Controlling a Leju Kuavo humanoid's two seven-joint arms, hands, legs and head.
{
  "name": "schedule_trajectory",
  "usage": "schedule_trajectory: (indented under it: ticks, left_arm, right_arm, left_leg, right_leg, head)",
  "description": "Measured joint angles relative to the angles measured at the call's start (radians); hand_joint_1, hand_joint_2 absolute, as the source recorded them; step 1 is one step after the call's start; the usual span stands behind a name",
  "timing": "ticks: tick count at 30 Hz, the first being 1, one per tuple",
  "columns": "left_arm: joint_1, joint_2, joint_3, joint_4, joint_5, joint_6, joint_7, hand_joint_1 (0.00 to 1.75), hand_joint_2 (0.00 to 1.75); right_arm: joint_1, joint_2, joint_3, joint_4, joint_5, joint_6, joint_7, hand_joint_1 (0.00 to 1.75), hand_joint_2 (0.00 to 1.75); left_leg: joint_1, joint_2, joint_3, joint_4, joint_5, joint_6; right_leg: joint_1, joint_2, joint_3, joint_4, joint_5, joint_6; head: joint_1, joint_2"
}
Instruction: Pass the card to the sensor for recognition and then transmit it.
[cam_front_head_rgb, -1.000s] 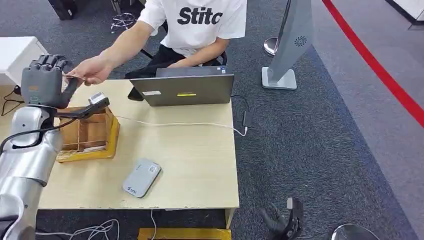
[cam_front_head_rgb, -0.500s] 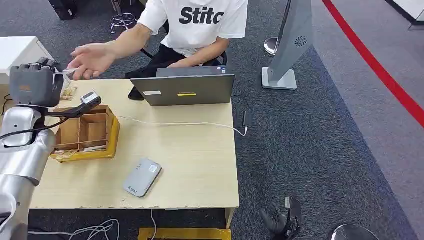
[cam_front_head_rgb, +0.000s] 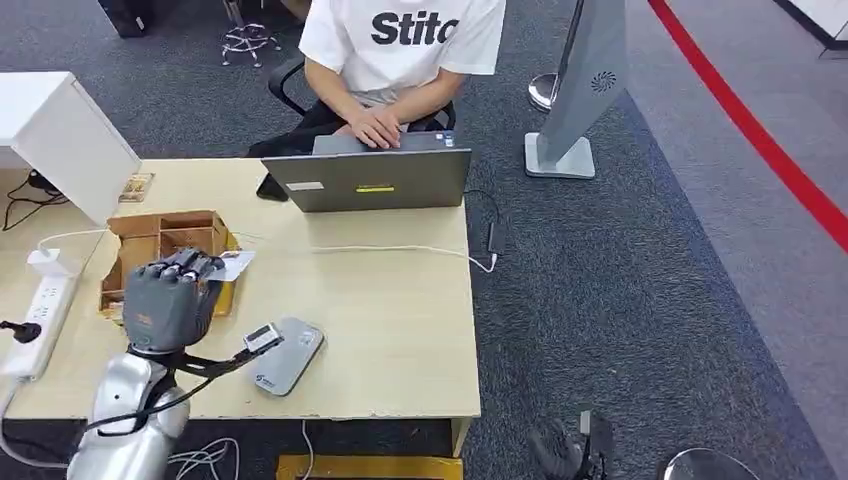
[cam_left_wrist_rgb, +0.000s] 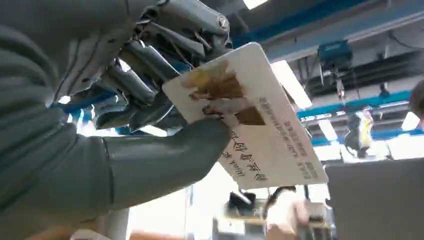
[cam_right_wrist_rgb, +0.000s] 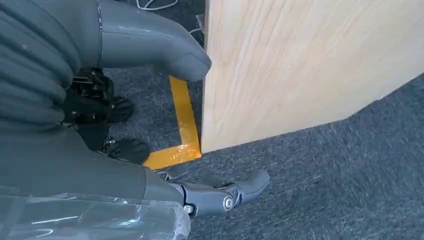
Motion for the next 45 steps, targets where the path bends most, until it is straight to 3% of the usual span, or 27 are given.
schedule_trajectory:
  ticks: [5,13,32,45]
  left_arm:
    - [0.178,-0.112,0.015,-0.054,-0.012,0.0,-0.079,1.75,1.75]
    - [0.212,-0.183,0.113,0.048,-0.054,0.0,-0.078,1.75,1.75]
    - [0.135,-0.206,0.333,0.189,0.047,0.0,-0.116,1.75,1.75]
    - [0.094,-0.2,0.354,0.282,0.001,0.0,-0.081,1.75,1.75]
  right_arm:
    - [0.016,-0.001,-0.016,0.0,-0.005,-0.013,-0.021,0.0,1.75]
    - [0.02,-0.001,-0.037,0.0,0.008,-0.011,-0.021,0.0,1.75]
    - [0.02,-0.002,-0.05,0.0,0.03,0.003,-0.018,0.0,1.75]
    - [0.016,-0.001,-0.05,0.0,0.044,0.006,-0.006,0.0,1.75]
  left_leg:
    - [0.0,-0.001,-0.001,0.0,-0.001,0.001]
    - [0.001,-0.001,-0.001,0.0,0.0,0.0]
    - [0.001,-0.001,-0.001,0.0,0.002,0.0]
    - [0.001,-0.001,-0.001,0.0,0.002,0.0]
  right_leg:
    - [0.0,0.0,0.0,0.0,-0.002,0.002]
    - [0.001,-0.001,0.0,0.0,0.0,0.0]
    - [0.001,-0.001,0.0,0.0,0.0,0.0]
    - [0.001,-0.002,0.0,0.0,0.0,0.0]
  head:
    - [0.0,0.0]
    - [-0.001,0.0]
    - [-0.001,0.0]
    - [-0.001,0.0]
